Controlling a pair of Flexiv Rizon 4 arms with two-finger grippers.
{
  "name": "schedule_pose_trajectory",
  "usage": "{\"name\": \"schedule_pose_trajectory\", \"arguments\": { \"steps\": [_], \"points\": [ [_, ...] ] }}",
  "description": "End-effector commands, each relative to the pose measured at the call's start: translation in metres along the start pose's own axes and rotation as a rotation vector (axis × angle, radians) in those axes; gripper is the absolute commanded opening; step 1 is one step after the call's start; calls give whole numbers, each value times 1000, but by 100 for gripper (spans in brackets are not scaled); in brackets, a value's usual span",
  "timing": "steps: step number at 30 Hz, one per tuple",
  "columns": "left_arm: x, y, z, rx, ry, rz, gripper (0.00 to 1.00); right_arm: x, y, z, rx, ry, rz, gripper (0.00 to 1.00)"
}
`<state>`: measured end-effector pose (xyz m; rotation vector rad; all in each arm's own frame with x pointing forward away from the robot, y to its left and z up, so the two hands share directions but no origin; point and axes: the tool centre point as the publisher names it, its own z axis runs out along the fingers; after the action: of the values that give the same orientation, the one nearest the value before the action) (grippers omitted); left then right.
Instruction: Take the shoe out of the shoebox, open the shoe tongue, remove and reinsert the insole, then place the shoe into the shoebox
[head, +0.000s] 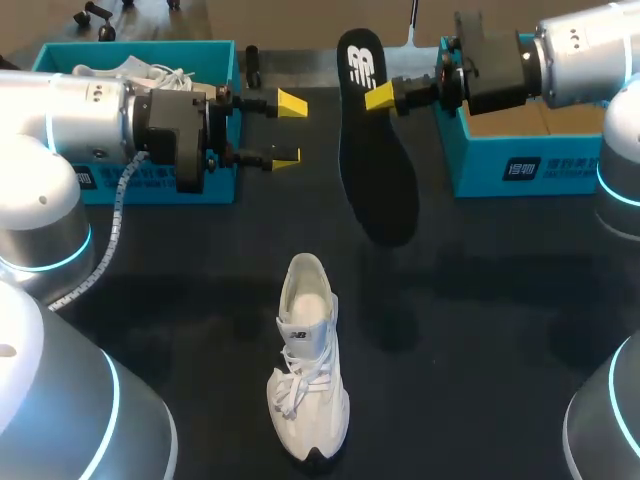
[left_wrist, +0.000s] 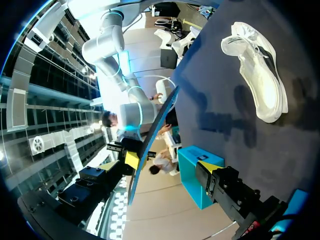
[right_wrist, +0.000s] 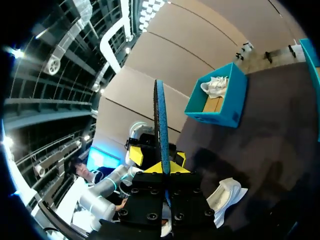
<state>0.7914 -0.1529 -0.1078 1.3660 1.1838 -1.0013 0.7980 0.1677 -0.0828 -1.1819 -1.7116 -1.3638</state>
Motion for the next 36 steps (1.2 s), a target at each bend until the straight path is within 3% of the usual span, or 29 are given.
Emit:
{"name": "schedule_pose_trajectory", "arguments": {
  "steps": [1, 3, 16, 24, 36],
  "points": [
    [1, 0, 1, -2, -2, 2, 100, -1, 5, 11, -7, -15, 83, 0],
    [1, 0, 1, -2, -2, 2, 100, -4, 4, 13, -23, -34, 175, 0],
    [0, 3, -1, -8, -17, 33, 100, -6, 4, 15, -39, -5, 200, 0],
    [9, 5, 16, -34, -46, 1, 100, -13, 20, 36, 2, 35, 291, 0],
    [9, 9, 23, -72, -25, -4, 100, -14, 20, 36, -4, 40, 308, 0]
  ]
}}
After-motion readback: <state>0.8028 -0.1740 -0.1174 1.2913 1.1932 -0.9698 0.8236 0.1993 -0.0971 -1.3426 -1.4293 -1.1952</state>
